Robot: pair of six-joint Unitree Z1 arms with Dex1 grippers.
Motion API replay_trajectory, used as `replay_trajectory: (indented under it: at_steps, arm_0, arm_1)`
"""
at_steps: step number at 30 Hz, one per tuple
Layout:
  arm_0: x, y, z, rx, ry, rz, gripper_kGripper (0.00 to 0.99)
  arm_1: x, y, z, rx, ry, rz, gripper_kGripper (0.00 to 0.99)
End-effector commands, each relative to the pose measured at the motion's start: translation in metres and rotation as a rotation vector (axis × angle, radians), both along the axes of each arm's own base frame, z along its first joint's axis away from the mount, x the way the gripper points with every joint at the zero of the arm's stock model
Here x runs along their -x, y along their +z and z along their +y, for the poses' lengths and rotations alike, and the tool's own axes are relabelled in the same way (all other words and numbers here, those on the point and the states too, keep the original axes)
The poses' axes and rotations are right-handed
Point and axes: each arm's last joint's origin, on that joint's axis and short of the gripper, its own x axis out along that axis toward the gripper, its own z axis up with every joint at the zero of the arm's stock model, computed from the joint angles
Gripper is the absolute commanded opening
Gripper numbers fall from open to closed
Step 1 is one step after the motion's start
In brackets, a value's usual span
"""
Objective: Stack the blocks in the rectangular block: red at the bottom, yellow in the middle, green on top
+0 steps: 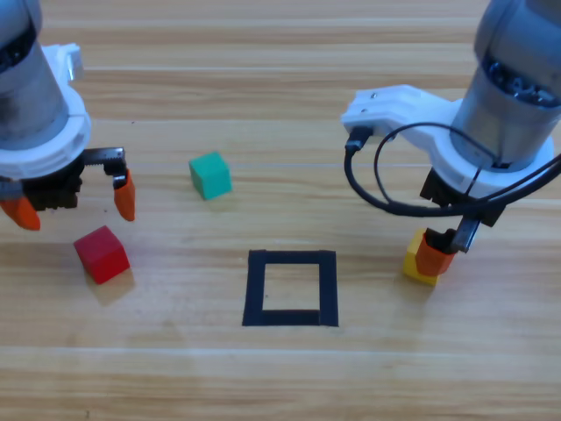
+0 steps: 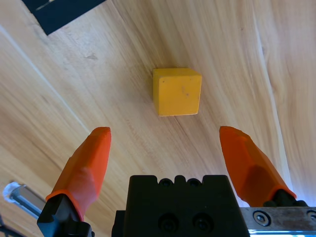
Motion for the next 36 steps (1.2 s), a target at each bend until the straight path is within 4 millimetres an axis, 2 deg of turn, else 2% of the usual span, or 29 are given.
replay_trajectory:
  at_steps: [1,5,10,14,25,27,30,31,36]
  arm_0:
    - [-0.009,-0.015,0.001,-0.005,0.079,0.027,0.988]
    - [-0.014,-0.017,-0.002,0.008,0.127,0.027,0.986]
    - [-0.024,-0.032,-0.009,0.033,0.224,0.038,0.990]
    - [-0.028,-0.044,-0.013,0.063,0.283,0.065,0.990]
    - [-0.033,-0.056,0.011,0.079,0.410,0.076,0.988]
    - [-0.037,-0.060,0.014,0.078,0.424,0.078,0.988]
    - [-0.039,-0.065,0.015,0.075,0.450,0.079,0.988]
    - [-0.040,-0.067,0.014,0.076,0.458,0.080,0.989]
    - [-0.042,-0.075,0.012,0.087,0.517,0.087,0.988]
  arm_1:
    - [-0.026,-0.049,-0.005,0.124,-0.034,0.072,0.969]
    - [-0.038,-0.066,-0.006,0.148,-0.045,0.095,0.969]
    - [-0.040,-0.063,-0.005,0.131,-0.048,0.098,0.969]
    - [-0.043,-0.069,-0.002,0.135,-0.041,0.104,0.965]
    - [-0.054,-0.089,0.011,0.144,-0.010,0.163,0.920]
    - [-0.054,-0.091,0.011,0.149,-0.007,0.169,0.853]
    - [-0.054,-0.095,0.011,0.164,-0.007,0.184,0.805]
    - [-0.055,-0.098,0.012,0.174,-0.007,0.192,0.758]
    - [-0.060,-0.105,0.010,0.221,-0.026,0.239,0.354]
